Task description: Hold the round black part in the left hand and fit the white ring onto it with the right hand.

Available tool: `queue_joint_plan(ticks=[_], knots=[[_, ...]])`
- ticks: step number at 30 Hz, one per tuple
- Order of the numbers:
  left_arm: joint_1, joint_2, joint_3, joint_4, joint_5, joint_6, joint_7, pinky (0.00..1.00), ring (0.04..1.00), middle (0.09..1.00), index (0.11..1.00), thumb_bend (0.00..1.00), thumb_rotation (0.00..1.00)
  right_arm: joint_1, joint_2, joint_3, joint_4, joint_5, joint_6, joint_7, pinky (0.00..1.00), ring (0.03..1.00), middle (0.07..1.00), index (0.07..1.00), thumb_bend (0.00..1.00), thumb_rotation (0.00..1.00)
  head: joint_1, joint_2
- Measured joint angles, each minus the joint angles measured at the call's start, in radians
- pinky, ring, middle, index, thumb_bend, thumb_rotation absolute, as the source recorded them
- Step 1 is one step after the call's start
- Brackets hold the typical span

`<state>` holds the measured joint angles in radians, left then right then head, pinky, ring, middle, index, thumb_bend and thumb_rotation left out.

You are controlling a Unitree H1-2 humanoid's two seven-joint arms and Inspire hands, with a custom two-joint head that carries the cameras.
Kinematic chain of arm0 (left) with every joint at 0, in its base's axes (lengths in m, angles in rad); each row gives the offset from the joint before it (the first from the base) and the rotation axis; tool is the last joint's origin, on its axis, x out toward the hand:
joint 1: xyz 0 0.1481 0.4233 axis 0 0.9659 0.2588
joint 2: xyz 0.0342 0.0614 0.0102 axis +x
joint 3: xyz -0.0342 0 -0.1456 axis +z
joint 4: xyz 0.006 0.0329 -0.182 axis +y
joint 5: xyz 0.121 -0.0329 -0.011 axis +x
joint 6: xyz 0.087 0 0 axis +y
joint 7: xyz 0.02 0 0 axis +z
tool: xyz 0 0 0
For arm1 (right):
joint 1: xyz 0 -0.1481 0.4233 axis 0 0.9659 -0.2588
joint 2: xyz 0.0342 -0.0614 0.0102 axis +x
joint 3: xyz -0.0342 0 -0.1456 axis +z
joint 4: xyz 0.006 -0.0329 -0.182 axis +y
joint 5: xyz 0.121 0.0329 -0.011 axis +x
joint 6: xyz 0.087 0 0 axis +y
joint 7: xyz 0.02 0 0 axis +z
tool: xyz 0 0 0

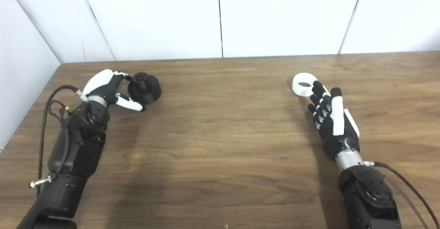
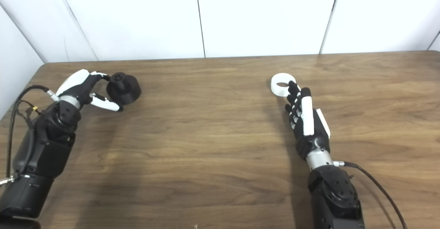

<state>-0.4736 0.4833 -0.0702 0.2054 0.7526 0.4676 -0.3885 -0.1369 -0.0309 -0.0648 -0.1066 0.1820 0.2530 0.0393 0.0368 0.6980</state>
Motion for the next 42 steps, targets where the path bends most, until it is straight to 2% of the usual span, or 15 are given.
queue_joint_plan(ticks=[6, 19, 29, 42], knots=[[-0.007, 0.001, -0.020, 0.000, -0.003, 0.000, 0.000, 1.00, 1.000, 1.000, 0.837, 0.98, 0.22, 0.000, 0.000, 0.000, 0.000, 0.000, 0.002, 0.000, 1.00, 1.000, 0.987, 0.955, 0.70, 1.00, -0.005, -0.002], [-0.019, 0.002, -0.061, -0.003, 0.019, 0.000, 0.007, 1.00, 1.000, 0.997, 0.827, 0.99, 0.22, 0.012, -0.002, 0.002, -0.013, 0.001, 0.006, 0.000, 1.00, 1.000, 0.986, 0.959, 0.71, 1.00, -0.009, -0.005], [-0.027, 0.022, -0.126, -0.002, 0.039, -0.004, 0.037, 1.00, 1.000, 0.982, 0.807, 1.00, 0.25, 0.014, -0.003, 0.003, -0.025, -0.001, 0.009, 0.000, 1.00, 1.000, 0.991, 0.961, 0.71, 1.00, -0.009, -0.003], [-0.027, 0.029, -0.147, -0.001, 0.039, -0.005, 0.053, 1.00, 1.000, 0.984, 0.815, 1.00, 0.27, 0.014, -0.004, 0.007, -0.025, -0.004, 0.009, 0.000, 1.00, 1.000, 0.983, 0.962, 0.72, 1.00, -0.014, 0.000]])
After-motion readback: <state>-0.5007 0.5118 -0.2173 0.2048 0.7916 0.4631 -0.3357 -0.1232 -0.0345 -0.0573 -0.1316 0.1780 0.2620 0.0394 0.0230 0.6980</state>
